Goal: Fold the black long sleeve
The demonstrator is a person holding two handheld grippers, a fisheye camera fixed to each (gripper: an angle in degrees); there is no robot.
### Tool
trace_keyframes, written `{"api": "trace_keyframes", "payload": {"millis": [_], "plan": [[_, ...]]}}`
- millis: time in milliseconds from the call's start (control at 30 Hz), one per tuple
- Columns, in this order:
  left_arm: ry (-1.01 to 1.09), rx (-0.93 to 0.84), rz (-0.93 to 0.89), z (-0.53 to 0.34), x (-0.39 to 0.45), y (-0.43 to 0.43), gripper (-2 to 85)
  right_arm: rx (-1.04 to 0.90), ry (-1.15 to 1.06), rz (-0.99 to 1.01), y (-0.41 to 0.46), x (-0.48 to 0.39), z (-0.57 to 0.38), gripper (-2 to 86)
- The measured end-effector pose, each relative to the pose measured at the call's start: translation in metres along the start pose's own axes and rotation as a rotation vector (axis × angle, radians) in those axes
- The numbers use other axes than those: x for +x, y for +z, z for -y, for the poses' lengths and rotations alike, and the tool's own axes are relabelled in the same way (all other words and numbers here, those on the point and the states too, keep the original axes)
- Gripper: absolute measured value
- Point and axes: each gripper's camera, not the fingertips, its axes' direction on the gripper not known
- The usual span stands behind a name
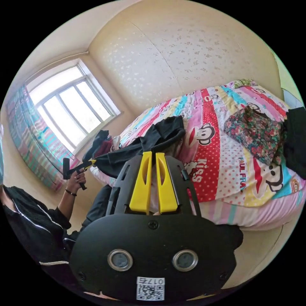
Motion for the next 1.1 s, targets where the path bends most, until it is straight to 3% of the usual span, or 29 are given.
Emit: {"api": "trace_keyframes", "payload": {"millis": [100,167,300,400,500,567,700,800,933,1100], "plan": [[0.095,-0.022,-0.030,-0.005,0.017,-0.041,3.0,-0.005,-0.099,0.037,-0.049,-0.019,-0.007,2.5],[0.133,-0.058,-0.070,-0.017,0.024,-0.062,3.1,0.009,-0.109,0.168,-0.089,-0.024,-0.025,2.4],[0.111,-0.147,-0.117,-0.044,0.027,-0.074,3.5,0.022,-0.034,0.167,-0.108,-0.011,-0.048,2.2],[0.091,-0.145,-0.140,-0.026,0.022,-0.047,3.6,0.007,-0.016,0.125,-0.074,0.013,-0.025,2.2],[0.112,-0.065,-0.096,0.042,0.015,-0.010,4.0,0.066,-0.070,0.156,-0.031,0.034,0.056,2.4],[0.055,-0.059,-0.044,0.096,-0.001,0.027,4.4,0.049,-0.059,0.015,0.021,0.060,0.136,2.9],[-0.001,-0.108,0.085,0.177,-0.042,0.113,9.2,-0.071,0.016,-0.160,0.110,0.110,0.199,4.7],[0.031,-0.198,0.242,0.168,-0.047,0.140,15.5,-0.094,0.075,-0.206,0.130,0.122,0.181,7.9],[0.136,-0.162,0.298,0.088,-0.037,0.140,14.1,-0.167,0.017,-0.196,0.134,0.118,0.098,11.0],[-0.008,-0.131,0.139,0.023,-0.068,0.154,12.3,-0.184,0.223,-0.091,0.134,0.155,-0.002,12.2]]}}
